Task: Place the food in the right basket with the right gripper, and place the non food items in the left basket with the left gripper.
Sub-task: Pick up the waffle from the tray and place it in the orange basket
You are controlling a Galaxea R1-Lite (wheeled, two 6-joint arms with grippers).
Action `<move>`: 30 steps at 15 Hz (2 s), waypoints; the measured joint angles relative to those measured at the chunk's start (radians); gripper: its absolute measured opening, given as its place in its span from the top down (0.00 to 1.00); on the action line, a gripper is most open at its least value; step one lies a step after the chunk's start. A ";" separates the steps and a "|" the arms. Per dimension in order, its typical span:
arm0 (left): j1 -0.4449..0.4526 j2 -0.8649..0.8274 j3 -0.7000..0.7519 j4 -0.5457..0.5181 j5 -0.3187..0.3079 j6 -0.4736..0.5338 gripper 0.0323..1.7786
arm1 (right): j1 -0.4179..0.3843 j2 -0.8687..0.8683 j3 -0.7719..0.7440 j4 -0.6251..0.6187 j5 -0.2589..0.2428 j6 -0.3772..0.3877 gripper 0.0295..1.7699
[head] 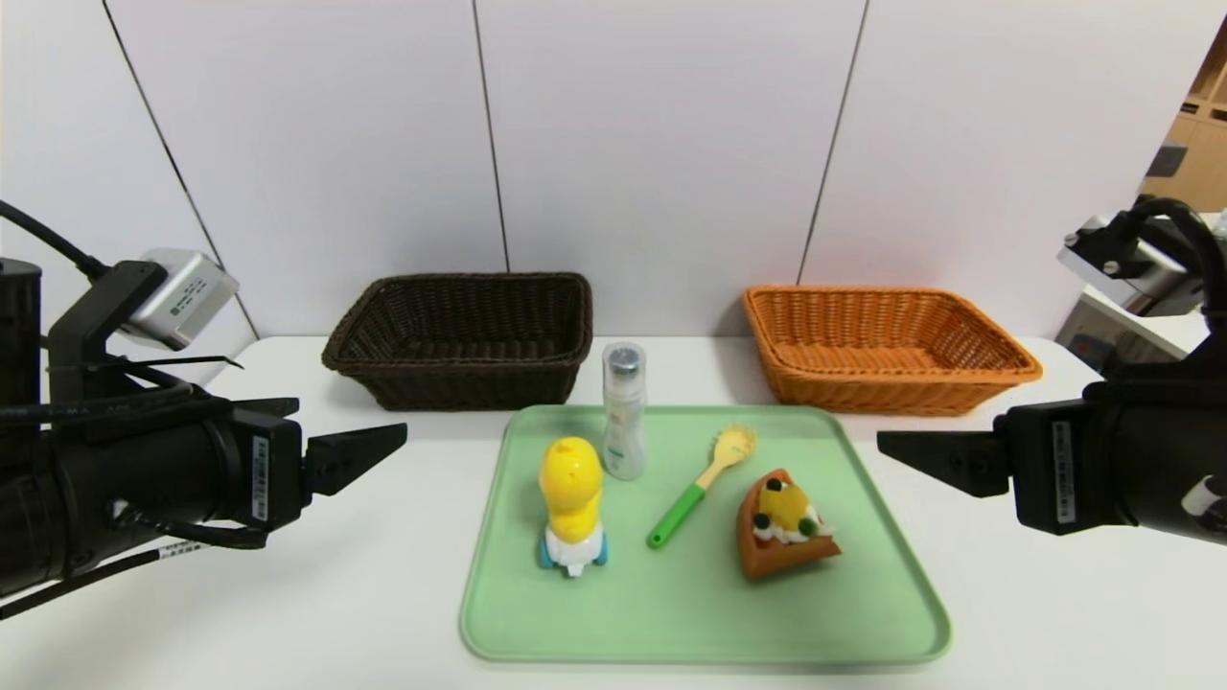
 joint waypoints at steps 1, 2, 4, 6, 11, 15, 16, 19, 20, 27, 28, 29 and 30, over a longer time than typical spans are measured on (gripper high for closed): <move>-0.001 0.000 0.000 0.000 0.001 0.000 0.05 | 0.015 0.004 -0.021 0.055 0.000 0.027 0.04; -0.002 0.000 0.000 0.000 0.000 0.000 0.05 | 0.030 0.011 -0.041 0.105 0.000 0.053 0.04; -0.007 0.000 -0.001 0.000 0.000 0.000 0.05 | 0.058 0.040 -0.080 0.181 0.000 0.120 0.04; -0.007 0.000 -0.001 0.000 0.011 0.002 0.05 | 0.083 0.081 -0.116 0.219 -0.001 0.187 0.04; -0.013 -0.008 0.001 0.001 0.026 0.003 0.05 | 0.116 0.204 -0.209 0.283 0.003 0.304 0.04; -0.023 -0.013 0.002 0.001 0.026 0.006 0.05 | 0.118 0.270 -0.226 0.281 0.019 0.321 0.04; -0.024 -0.014 0.002 0.001 0.026 0.006 0.05 | 0.117 0.279 -0.226 0.280 0.033 0.330 0.04; -0.025 -0.015 0.002 0.000 0.026 0.009 0.05 | 0.109 0.302 -0.212 0.277 0.059 0.341 0.04; -0.027 -0.015 0.002 0.000 0.025 0.009 0.05 | 0.107 0.309 -0.206 0.273 0.059 0.338 0.04; -0.034 -0.017 0.004 0.000 0.027 0.009 0.05 | 0.040 0.325 -0.092 0.089 0.067 0.206 0.04; -0.034 -0.017 0.004 0.000 0.027 0.009 0.05 | 0.030 0.325 -0.064 0.041 0.072 0.181 0.04; -0.034 -0.017 0.005 0.000 0.026 0.009 0.05 | 0.023 0.325 -0.042 0.001 0.074 0.165 0.04; -0.034 -0.017 0.005 0.000 0.026 0.010 0.05 | 0.019 0.325 -0.029 -0.015 0.074 0.162 0.04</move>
